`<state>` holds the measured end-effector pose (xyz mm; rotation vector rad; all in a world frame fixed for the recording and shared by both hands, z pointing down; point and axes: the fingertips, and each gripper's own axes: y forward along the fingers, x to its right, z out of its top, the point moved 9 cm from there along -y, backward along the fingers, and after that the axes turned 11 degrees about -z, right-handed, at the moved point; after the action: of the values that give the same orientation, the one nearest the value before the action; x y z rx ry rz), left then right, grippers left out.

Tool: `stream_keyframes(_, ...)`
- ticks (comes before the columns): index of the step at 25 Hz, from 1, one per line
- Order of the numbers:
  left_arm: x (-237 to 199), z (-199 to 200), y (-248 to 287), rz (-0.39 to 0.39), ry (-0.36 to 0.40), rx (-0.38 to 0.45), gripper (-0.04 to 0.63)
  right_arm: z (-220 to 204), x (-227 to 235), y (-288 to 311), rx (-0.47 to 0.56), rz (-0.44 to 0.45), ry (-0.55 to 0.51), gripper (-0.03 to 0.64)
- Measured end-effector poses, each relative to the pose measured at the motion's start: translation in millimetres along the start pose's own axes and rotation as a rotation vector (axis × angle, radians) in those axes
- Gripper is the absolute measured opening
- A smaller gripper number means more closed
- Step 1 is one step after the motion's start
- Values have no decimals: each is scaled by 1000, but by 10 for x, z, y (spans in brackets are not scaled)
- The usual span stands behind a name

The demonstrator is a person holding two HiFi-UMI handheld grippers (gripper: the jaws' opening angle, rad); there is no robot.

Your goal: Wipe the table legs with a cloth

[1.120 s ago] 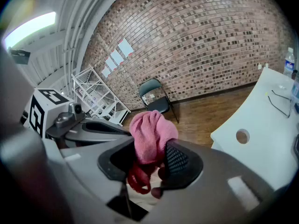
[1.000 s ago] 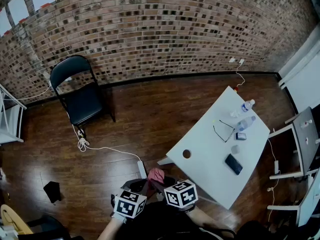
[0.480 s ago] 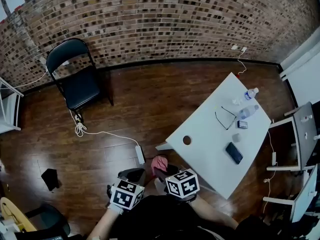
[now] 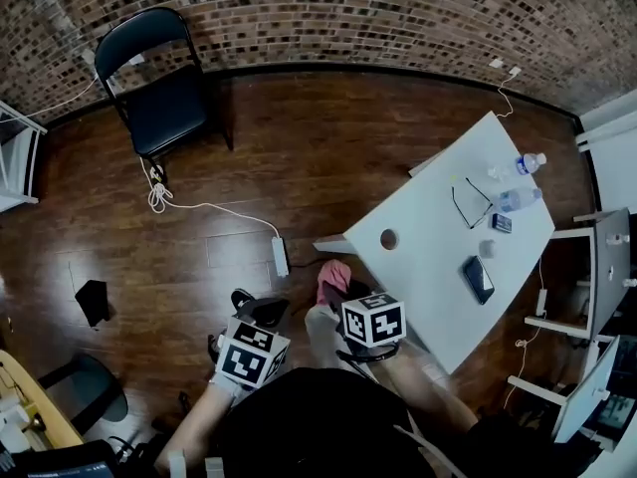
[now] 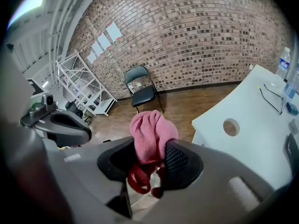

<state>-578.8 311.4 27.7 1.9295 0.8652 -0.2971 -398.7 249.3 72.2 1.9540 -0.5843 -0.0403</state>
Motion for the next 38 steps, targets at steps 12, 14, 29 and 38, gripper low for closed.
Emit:
stream_keyframes(12,-265,-169,144,9,-31,-42,2,-59,77,660,-65,-54,-25,137)
stream_keyframes(14,-321,-133,187,14,-16,-54,2,-77,130,747,-77,-68,-26,137)
stream_keyframes(29,-815,-65,469,19,-12,-91,2,-190,603,1273,-121,-340,-42,137)
stream_keyframes(38,-1077,-79,761,-5,-37,-70,2,-246,600,1551,-70,-380,-53,138)
